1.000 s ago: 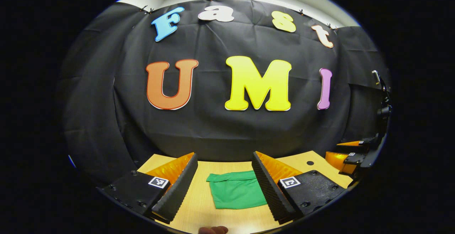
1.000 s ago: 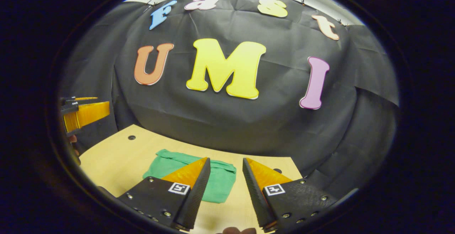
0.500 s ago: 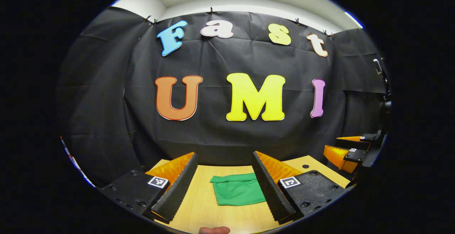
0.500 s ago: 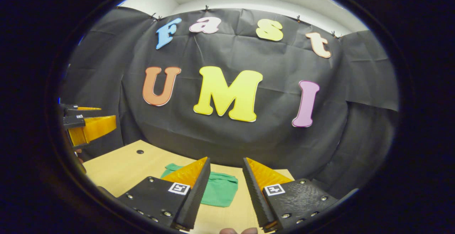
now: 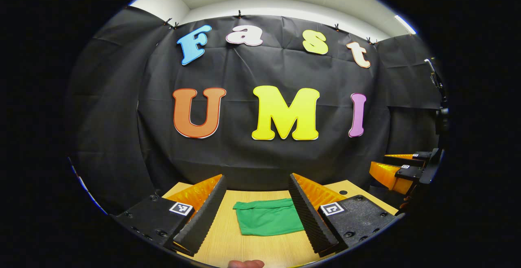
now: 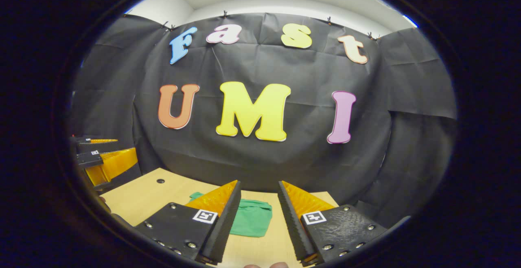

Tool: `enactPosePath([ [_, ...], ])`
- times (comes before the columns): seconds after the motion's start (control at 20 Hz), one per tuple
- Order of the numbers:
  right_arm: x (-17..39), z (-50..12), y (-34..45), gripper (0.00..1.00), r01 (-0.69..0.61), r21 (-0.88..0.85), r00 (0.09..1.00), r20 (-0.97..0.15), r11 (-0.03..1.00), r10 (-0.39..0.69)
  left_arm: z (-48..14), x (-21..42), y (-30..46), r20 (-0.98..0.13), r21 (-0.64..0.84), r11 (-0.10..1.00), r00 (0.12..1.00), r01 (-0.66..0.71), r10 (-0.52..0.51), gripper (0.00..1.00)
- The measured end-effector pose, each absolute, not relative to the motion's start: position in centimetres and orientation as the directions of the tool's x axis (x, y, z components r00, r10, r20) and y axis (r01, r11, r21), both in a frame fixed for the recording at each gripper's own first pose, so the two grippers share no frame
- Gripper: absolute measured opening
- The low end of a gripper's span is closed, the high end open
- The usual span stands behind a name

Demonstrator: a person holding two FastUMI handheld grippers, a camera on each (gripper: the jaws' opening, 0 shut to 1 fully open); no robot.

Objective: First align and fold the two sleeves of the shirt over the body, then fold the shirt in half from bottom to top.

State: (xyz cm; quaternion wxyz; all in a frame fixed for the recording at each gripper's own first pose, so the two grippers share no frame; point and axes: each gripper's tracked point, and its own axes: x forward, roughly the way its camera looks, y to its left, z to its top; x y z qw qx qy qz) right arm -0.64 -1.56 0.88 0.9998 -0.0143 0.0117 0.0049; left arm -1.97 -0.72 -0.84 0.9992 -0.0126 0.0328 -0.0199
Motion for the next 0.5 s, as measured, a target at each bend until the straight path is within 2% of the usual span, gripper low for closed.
enactPosePath([
  [0.5,-1.3,1.2,-2.2,0.63,0.018,-0.016,1.000,-0.006,1.000,-0.018,-0.6,-2.4,-1.9,-0.065,-0.002,0.999,0.997,0.050,-0.050,0.98],
])
